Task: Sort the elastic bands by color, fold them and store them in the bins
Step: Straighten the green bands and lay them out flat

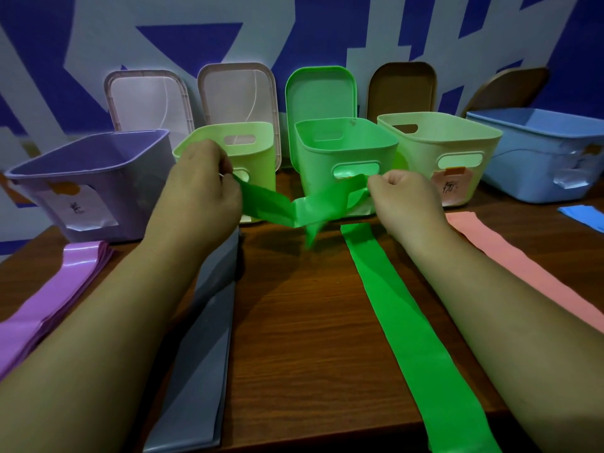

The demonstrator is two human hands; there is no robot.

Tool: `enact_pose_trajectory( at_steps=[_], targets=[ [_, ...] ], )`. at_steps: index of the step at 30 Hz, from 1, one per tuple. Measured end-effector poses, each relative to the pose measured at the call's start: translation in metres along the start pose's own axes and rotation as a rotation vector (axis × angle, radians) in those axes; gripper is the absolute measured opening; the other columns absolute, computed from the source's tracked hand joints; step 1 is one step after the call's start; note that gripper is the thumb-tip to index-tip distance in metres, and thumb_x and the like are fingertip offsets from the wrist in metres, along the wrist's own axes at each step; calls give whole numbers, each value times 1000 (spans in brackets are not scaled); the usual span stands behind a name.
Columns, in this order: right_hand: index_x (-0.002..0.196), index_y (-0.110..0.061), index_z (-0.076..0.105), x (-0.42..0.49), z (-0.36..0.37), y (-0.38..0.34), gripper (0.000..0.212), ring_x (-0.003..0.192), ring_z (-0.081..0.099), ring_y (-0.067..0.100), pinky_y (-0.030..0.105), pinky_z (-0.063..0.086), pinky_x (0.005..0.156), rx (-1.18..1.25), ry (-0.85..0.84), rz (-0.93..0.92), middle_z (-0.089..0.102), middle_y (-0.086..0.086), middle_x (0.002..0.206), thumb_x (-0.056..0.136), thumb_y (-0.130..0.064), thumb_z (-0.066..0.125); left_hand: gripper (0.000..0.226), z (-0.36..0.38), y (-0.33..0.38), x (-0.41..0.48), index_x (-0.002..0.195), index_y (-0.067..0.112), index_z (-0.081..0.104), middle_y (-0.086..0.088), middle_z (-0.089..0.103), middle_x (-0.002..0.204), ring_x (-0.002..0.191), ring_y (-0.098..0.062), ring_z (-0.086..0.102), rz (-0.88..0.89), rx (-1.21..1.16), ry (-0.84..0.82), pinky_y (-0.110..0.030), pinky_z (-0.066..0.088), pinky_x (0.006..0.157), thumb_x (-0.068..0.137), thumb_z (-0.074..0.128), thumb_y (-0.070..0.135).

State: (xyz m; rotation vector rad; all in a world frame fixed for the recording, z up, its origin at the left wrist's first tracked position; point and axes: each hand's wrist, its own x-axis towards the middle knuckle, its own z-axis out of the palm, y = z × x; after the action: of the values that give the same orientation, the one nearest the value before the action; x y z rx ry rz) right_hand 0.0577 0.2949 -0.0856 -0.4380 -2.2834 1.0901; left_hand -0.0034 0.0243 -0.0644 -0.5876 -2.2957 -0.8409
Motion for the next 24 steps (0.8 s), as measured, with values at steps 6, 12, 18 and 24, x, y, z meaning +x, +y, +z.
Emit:
enact_pose_trajectory(
  at_steps=[6, 12, 18, 24],
  targets=[
    [73, -7, 53, -1, -2, 0, 37, 64, 41, 25, 37, 32, 61, -15, -7, 16, 41, 8, 66, 100, -31, 50, 12, -6, -14, 6, 96, 10, 55, -13, 54, 105, 92, -35, 56, -102, 216, -106, -53, 55, 81, 92, 59, 21],
    [91, -10, 72, -6, 6, -4, 29, 68, 56, 19, 32, 44, 63, 3, -129, -27, 62, 3, 73, 101, -32, 56, 41, 6, 1, -3, 119, 19, 65, -4, 53, 124, 121, -27, 47, 276, 250, -427, -48, 48, 101, 83, 66, 1],
    [94, -14, 74, -4, 11, -1, 26, 66, 57, 18, 34, 51, 64, 20, -162, -30, 60, -1, 70, 101, -35, 59, 38, 33, 27, -16, 131, 35, 57, 14, 58, 124, 112, -5, 53, 481, 119, -775, -26, 48, 95, 96, 70, 39],
    [97, -14, 75, -1, 13, 1, 29, 58, 53, 16, 30, 45, 59, 87, -144, -12, 57, -4, 65, 105, -37, 59, 33, 51, 24, -16, 128, 33, 56, 11, 65, 115, 103, -13, 63, 409, 111, -649, -42, 56, 90, 97, 68, 41]
  ],
)
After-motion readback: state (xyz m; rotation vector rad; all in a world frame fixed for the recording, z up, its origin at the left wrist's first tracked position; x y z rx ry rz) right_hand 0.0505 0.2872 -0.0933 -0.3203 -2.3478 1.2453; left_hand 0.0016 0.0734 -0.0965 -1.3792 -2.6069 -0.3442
